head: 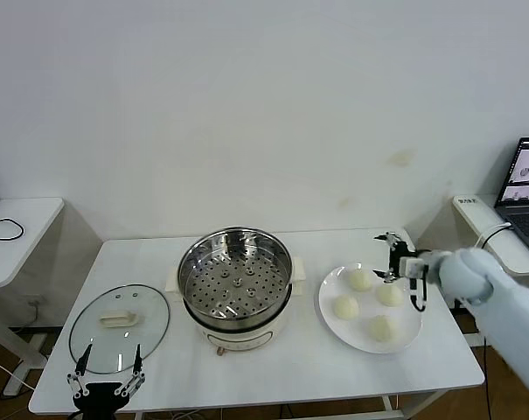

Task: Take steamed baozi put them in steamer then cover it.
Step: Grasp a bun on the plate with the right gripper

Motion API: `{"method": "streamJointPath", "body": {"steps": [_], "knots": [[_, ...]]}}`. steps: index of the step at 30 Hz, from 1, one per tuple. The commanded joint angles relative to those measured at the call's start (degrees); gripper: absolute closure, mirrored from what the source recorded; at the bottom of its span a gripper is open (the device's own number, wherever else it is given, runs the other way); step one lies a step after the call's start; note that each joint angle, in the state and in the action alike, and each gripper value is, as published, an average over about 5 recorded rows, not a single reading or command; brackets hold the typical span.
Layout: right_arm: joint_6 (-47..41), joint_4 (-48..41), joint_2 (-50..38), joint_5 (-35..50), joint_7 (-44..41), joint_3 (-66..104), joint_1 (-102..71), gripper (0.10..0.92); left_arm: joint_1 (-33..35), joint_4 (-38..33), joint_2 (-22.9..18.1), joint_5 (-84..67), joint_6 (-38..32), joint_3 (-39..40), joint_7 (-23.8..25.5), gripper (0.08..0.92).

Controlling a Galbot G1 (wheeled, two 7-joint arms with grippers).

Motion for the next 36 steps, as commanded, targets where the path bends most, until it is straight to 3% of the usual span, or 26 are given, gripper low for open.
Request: {"method": "streamJointPath", "body": {"steps": [1, 19, 36], "knots": [[0.2, -12.2, 1.5, 5.1, -12.2, -23.5, 22.0, 0.202, -0.1, -0.1, -0.2, 1.4, -0.2, -0.1, 0.1, 0.177], [2.4, -30.0, 15.8, 1.0, -12.3, -25.1, 21.1, 0.202, -0.1, 0.3, -0.8, 1.8, -2.1, -0.4, 0.1, 0.177], [2.3, -34.6, 19.4, -0.7, -11.0, -24.9, 20.0, 0.240, 0.5, -0.6, -0.7, 1.9, -2.3, -0.6, 0.0, 0.177]]}}
